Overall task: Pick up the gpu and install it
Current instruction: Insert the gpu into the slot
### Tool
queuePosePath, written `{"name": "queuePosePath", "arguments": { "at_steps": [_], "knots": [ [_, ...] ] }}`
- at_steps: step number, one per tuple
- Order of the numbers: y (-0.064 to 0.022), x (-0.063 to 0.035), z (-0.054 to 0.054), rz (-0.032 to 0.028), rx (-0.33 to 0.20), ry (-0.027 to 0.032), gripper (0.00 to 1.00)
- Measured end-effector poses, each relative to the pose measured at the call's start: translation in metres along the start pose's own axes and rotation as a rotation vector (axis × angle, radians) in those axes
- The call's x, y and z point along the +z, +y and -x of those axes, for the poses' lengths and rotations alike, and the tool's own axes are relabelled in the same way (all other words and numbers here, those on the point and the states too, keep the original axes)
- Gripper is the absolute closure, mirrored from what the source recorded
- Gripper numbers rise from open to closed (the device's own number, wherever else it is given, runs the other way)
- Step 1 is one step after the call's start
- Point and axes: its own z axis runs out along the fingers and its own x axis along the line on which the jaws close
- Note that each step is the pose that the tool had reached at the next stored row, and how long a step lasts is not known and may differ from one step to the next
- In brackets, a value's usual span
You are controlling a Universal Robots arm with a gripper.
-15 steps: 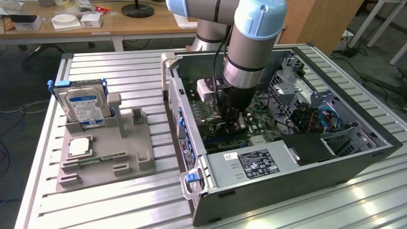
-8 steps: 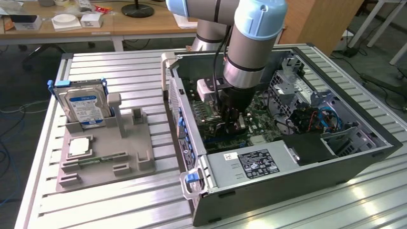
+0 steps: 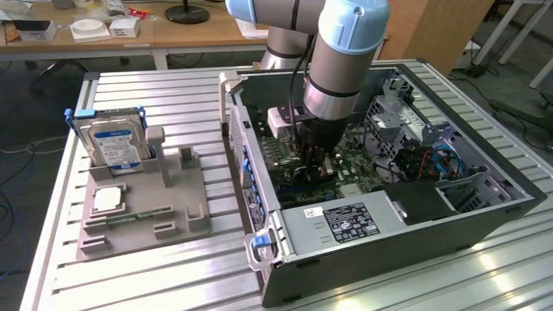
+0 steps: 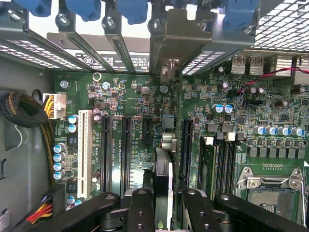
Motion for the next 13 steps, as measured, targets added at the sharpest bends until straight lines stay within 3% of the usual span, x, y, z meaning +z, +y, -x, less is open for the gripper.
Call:
{"name": "queuePosePath", "arguments": {
  "at_steps": [13],
  "knots": [
    [0.0, 0.0, 0.0, -0.0001, 0.0, -0.0001, 0.73]
  ]
}}
